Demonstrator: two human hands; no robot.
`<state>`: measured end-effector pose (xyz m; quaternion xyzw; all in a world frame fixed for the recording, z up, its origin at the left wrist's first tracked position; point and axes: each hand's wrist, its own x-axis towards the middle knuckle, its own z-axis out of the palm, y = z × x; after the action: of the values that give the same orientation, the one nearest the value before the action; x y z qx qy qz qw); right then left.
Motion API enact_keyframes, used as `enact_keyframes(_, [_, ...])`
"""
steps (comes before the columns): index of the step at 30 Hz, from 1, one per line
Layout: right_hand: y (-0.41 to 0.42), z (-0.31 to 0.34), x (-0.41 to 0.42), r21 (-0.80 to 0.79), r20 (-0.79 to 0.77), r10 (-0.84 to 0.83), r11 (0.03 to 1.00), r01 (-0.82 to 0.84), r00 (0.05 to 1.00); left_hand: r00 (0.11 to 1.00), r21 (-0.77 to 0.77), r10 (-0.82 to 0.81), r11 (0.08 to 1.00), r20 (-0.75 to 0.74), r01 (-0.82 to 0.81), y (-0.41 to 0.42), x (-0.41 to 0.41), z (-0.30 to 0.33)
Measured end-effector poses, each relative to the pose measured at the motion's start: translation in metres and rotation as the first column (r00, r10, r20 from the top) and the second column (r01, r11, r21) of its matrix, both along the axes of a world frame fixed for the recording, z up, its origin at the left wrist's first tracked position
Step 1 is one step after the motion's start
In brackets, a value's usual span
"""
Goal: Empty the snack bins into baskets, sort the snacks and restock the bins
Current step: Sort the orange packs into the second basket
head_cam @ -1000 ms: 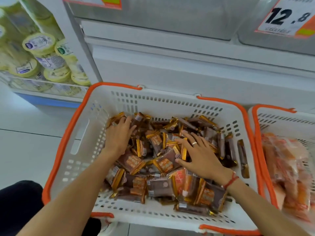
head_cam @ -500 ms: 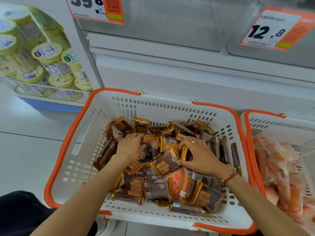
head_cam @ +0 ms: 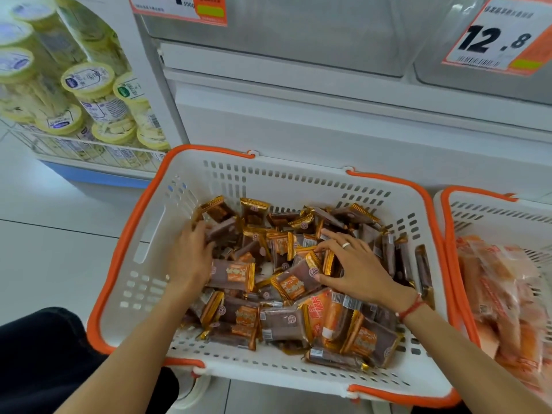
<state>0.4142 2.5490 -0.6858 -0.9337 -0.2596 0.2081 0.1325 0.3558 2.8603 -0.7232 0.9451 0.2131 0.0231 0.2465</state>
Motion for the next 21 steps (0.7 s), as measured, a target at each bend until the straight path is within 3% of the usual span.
enact_keyframes(2, [0.000,0.000,-0.002,-0.003,-0.004,-0.006,1.000,0.006,1.000,0.994,0.087,0.039,0.996,-0.106,-0.030,0.011,-0.003,0.004])
enact_keyframes(4, [0.001,0.001,-0.003,-0.015,-0.007,-0.007,1.000,0.007,1.000,0.984,0.209,-0.029,0.976,-0.174,0.065,0.013,-0.003,0.009])
enact_keyframes(8, [0.002,0.007,-0.003,-0.032,-0.011,-0.003,0.999,0.003,1.000,0.931,0.154,-0.364,0.919,-0.019,0.362,-0.016,0.009,0.019])
enact_keyframes(9, [0.002,0.008,-0.004,-0.026,-0.011,-0.005,1.000,0.005,1.000,0.887,0.081,-0.461,0.883,-0.033,0.462,-0.025,0.014,0.020])
enact_keyframes(11, [0.002,0.008,-0.006,-0.016,-0.003,-0.007,1.000,0.007,1.000,0.742,-0.028,-0.634,0.764,-0.217,0.644,-0.044,0.020,0.016])
enact_keyframes(14, [0.003,0.011,-0.008,-0.018,0.001,0.004,1.000,-0.004,1.000,0.491,0.037,-0.662,0.575,-0.566,0.817,-0.054,0.020,-0.004])
enact_keyframes(15, [0.003,0.014,-0.007,-0.039,-0.017,0.011,0.999,-0.011,1.000,0.485,0.098,-0.625,0.549,-0.611,0.830,-0.051,0.019,-0.008])
enact_keyframes(17, [0.004,0.020,-0.002,-0.126,-0.011,0.044,0.991,-0.045,0.999,0.571,0.220,-0.586,0.561,-0.575,0.798,-0.041,0.019,-0.007])
enact_keyframes(19, [0.015,0.024,-0.001,-0.166,0.149,0.109,0.982,-0.084,0.983,0.705,0.322,-0.523,0.642,-0.478,0.695,-0.026,0.014,-0.001])
enact_keyframes(21, [0.039,0.024,0.001,-0.060,0.363,0.138,0.990,-0.125,0.922,0.825,0.356,-0.435,0.754,-0.360,0.552,-0.012,0.009,0.002])
